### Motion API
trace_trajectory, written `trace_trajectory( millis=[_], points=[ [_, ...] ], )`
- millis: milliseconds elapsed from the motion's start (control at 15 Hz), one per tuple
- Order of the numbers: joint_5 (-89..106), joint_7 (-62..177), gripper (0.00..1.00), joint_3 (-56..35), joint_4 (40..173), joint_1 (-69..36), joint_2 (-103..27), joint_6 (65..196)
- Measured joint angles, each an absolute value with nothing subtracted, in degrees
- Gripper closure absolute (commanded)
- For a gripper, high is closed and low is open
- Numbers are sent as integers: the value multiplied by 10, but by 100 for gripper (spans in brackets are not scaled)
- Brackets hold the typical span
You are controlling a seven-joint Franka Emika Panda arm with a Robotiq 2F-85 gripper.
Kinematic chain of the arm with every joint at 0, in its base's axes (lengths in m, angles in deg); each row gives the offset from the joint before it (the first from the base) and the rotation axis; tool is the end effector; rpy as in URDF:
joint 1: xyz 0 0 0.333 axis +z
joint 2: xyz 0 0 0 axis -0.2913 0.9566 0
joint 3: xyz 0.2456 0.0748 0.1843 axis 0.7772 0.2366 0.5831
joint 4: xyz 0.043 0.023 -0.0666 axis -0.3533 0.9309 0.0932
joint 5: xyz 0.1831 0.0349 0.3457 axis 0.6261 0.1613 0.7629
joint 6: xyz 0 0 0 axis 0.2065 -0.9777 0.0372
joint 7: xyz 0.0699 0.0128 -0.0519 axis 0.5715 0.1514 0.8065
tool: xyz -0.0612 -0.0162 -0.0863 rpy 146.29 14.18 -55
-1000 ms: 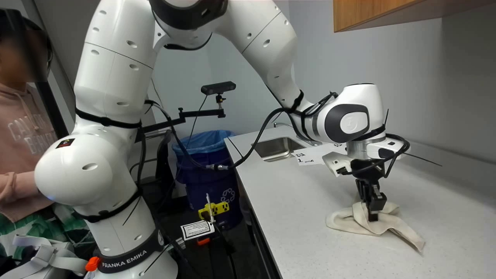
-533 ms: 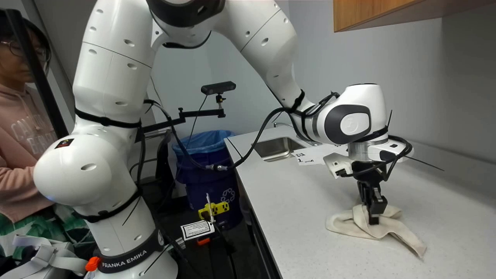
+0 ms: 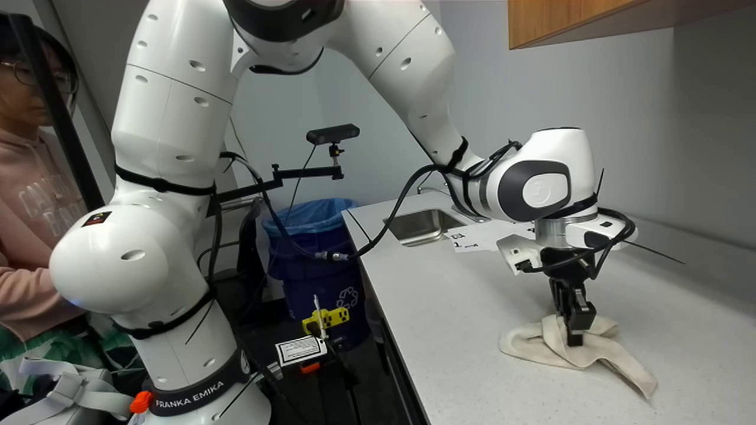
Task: Wipe the counter with the white cloth
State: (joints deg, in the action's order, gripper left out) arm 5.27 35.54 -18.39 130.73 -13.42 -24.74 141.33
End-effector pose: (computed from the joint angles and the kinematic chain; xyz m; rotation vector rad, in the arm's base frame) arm 0.5922 -0.0836 0.1919 2.8906 -0.7196 0.0281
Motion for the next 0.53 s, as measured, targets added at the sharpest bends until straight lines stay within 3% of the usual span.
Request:
trace_trajectory(
  millis=[533],
  points=[
    [74,356,97,-189,1293,-182,-237,1412]
  ],
)
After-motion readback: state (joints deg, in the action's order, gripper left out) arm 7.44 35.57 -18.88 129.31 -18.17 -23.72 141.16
